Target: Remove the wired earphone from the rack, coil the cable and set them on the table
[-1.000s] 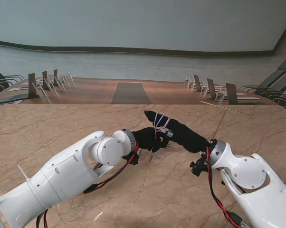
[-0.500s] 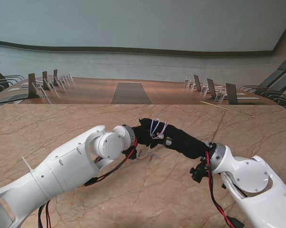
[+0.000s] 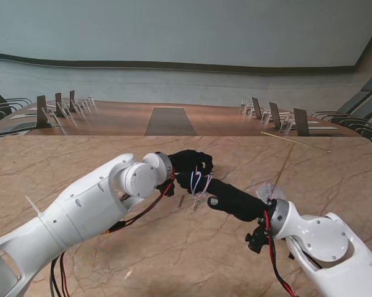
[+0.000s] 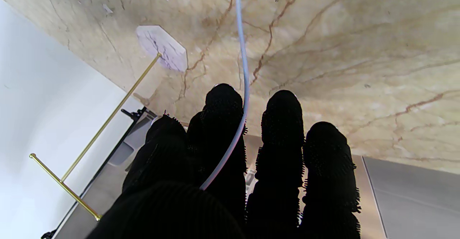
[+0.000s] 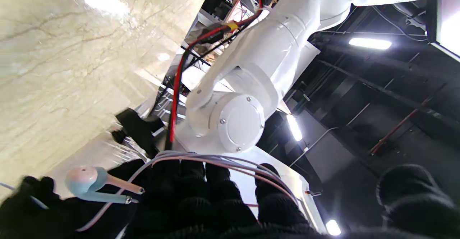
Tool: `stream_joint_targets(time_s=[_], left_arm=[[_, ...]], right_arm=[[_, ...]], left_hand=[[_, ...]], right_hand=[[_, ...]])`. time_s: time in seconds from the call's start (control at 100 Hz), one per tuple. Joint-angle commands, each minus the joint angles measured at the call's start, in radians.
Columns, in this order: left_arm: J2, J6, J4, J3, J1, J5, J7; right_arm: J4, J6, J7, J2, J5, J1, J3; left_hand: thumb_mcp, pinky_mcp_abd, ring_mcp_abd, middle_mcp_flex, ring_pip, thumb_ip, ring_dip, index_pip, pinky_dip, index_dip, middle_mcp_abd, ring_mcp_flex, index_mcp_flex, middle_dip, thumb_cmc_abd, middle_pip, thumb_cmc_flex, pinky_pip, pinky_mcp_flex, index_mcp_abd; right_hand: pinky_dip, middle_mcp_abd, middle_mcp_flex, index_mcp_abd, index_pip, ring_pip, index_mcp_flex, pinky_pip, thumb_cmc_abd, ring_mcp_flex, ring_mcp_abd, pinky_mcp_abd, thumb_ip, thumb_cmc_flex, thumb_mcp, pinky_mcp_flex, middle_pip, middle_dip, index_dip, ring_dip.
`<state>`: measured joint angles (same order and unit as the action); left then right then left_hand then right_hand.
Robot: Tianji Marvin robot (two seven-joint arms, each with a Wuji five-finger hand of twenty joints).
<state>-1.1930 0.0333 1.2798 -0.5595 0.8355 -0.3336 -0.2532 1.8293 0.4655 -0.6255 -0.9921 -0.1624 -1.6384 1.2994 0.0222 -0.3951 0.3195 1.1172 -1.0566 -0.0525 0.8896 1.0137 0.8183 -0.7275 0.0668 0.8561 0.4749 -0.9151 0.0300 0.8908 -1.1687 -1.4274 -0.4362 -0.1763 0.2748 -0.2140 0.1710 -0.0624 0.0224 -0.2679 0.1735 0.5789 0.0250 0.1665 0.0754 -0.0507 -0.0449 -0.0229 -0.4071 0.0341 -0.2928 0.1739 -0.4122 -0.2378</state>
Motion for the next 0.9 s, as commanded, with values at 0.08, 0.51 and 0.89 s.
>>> stream_joint_targets(time_s=[0.08, 0.51, 0.89], left_arm=[[0.014, -0.012, 0.018, -0.031, 0.007, -0.019, 0.009], [0.037, -0.036, 0.07, -0.098, 0.027, -0.058, 0.005], [0.053, -0.051, 0.121, -0.135, 0.048, -0.072, -0.015]], right_arm=[[-0.009, -0.025, 0.019, -0.008, 0.013, -0.023, -0.02], [-0.062, -0.111, 0.067, -0.025, 0.06, -0.034, -0.042], [-0.12, -0.169, 0.116, -0.038, 0.124, -0.037, -0.033]], left_hand=[[0.014, -0.002, 0.002, -0.002, -0.001, -0.009, -0.006, 0.02, -0.005, 0.005, 0.008, -0.012, -0.007, 0.012, -0.035, -0.004, -0.011, -0.01, 0.001, 0.021], [0.014, -0.002, 0.0, 0.01, -0.003, -0.009, -0.007, 0.021, -0.009, -0.002, 0.0, -0.004, -0.001, 0.006, -0.036, 0.005, -0.008, -0.015, -0.004, 0.018], [0.014, -0.024, 0.003, 0.078, -0.032, -0.01, -0.008, 0.02, -0.009, -0.006, -0.02, 0.051, 0.032, -0.025, -0.025, 0.053, 0.001, -0.042, -0.049, 0.003]], right_hand=[[-0.029, -0.011, -0.008, 0.074, -0.017, -0.006, -0.038, 0.083, -0.002, 0.022, 0.03, 0.024, -0.021, 0.01, -0.001, 0.013, -0.024, 0.017, -0.057, -0.012], [-0.046, -0.001, -0.007, 0.082, -0.013, 0.01, -0.036, 0.071, -0.001, -0.003, 0.02, 0.022, -0.021, 0.015, 0.001, -0.01, 0.002, 0.003, -0.085, -0.01], [-0.05, 0.005, -0.008, 0.081, -0.011, 0.023, -0.038, 0.046, 0.001, -0.022, 0.006, 0.015, -0.023, 0.022, -0.002, -0.021, 0.029, -0.009, -0.103, -0.008]])
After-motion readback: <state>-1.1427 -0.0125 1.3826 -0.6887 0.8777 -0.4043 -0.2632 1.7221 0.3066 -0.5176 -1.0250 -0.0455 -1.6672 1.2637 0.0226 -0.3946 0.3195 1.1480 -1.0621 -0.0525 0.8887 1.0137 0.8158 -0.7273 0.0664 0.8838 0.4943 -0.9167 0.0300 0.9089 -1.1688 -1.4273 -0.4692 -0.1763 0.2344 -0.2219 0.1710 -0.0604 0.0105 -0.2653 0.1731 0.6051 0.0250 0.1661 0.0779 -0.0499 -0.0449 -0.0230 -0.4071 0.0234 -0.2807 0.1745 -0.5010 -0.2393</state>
